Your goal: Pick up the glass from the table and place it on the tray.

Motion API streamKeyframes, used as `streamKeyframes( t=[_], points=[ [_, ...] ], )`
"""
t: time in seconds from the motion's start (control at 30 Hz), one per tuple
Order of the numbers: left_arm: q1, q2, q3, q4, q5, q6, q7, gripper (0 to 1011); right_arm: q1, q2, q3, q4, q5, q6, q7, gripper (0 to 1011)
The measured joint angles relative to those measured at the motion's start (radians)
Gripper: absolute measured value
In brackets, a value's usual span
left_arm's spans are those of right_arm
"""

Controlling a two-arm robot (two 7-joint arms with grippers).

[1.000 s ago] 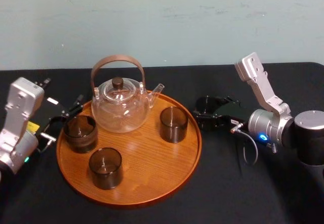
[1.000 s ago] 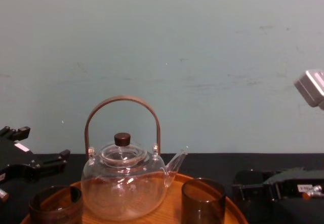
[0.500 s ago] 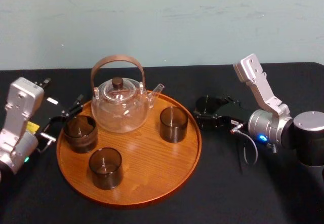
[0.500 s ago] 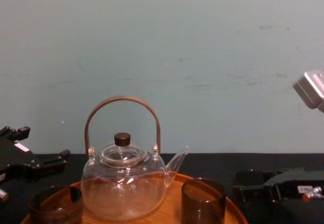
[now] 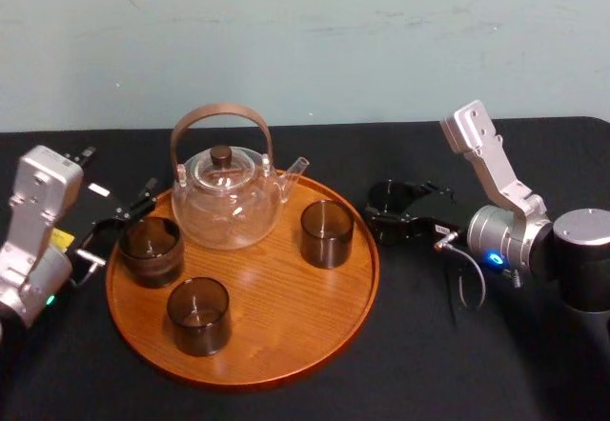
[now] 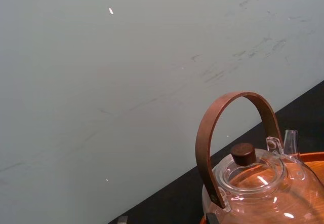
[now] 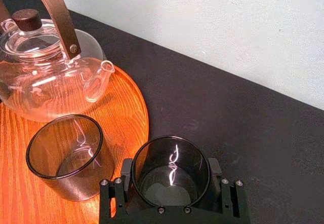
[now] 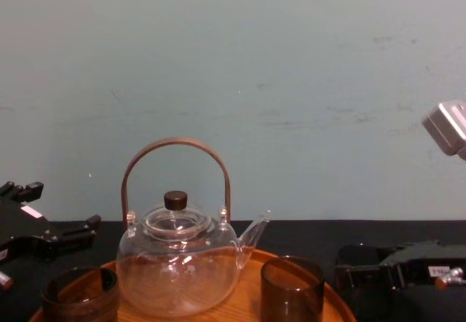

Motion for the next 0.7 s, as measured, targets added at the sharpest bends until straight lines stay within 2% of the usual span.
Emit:
streamKeyframes(
  t=[0.47,0.7],
  points=[
    [0.0,0.0,0.0,0.0,0.0,0.0,0.0,1001,-0.005,0.003,0.009,-0.007,0.01,0.0,0.011,902],
    [0.0,0.0,0.0,0.0,0.0,0.0,0.0,1001,-0.039,0.029,0.031,-0.066,0.036,-0.006,0.026,902]
  ],
)
